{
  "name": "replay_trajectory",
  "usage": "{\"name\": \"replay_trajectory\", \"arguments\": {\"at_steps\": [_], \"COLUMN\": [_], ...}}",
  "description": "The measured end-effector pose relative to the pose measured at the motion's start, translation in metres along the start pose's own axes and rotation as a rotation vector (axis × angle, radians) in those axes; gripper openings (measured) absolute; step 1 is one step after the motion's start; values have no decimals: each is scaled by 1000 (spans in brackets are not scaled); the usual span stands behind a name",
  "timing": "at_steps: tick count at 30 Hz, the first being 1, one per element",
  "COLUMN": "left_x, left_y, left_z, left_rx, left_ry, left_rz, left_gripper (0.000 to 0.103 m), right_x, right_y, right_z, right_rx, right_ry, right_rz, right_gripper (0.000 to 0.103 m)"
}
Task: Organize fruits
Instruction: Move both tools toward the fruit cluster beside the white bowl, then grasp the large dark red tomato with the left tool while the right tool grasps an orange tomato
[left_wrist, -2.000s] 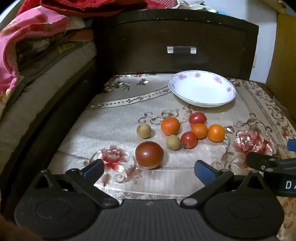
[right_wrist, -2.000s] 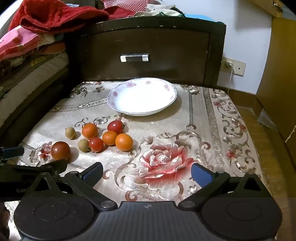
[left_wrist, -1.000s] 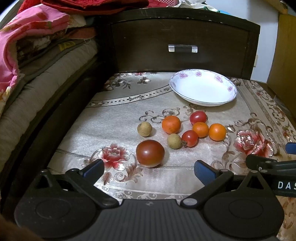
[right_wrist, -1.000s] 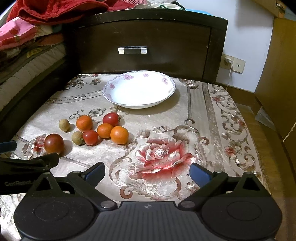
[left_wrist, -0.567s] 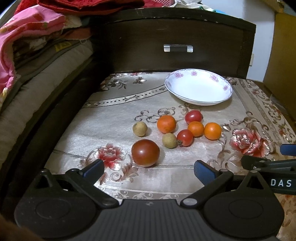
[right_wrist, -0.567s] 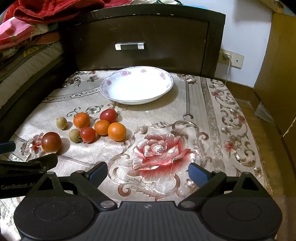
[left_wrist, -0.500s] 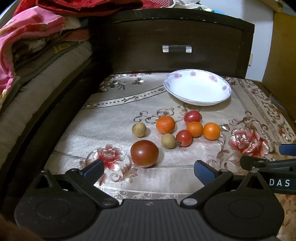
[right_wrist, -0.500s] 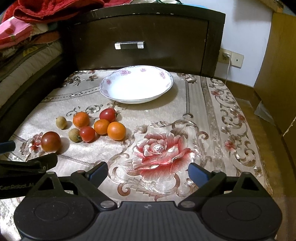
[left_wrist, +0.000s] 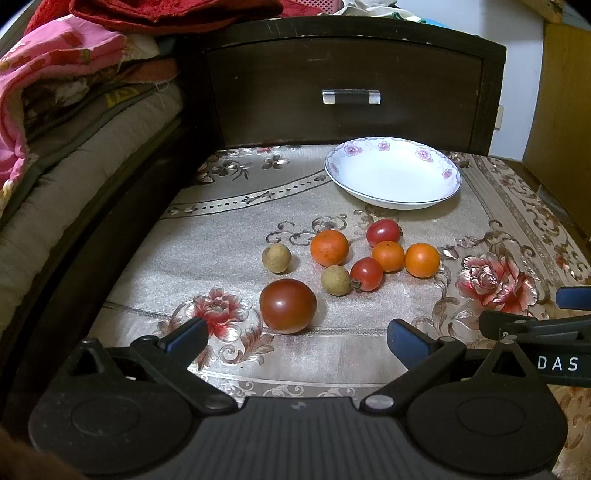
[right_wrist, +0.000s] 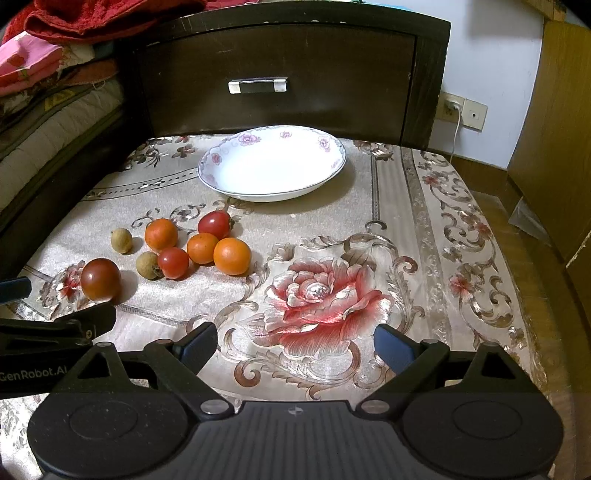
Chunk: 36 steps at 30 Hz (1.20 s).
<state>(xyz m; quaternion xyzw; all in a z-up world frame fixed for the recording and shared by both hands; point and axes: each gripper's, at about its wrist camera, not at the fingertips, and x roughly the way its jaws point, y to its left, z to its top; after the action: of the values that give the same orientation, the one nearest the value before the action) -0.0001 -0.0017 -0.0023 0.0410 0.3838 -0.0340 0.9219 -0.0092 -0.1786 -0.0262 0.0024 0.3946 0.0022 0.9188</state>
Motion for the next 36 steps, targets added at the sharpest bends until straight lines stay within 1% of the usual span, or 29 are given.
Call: {"name": "replay_trajectory", "arguments": {"at_steps": [13, 28, 33, 36], "left_x": [2, 9, 8, 8], "left_y": [-3, -4, -2, 1], "left_z": [-1, 0, 2, 6], "left_rx": [15, 13, 28, 41], "left_ry": [6, 50, 28, 1], "left_rz": [2, -21, -28, -55], "left_gripper": [103, 103, 103, 103], "right_x": [3, 11, 15, 15], "right_y": [0, 1, 3, 7], "right_z": [-2, -3, 2, 8], "right_rx": [-2, -5, -30, -75], "right_ry": [10, 46, 54, 33], "right_rz": [0, 8, 18, 23], "right_gripper": [88, 84, 83, 83]}}
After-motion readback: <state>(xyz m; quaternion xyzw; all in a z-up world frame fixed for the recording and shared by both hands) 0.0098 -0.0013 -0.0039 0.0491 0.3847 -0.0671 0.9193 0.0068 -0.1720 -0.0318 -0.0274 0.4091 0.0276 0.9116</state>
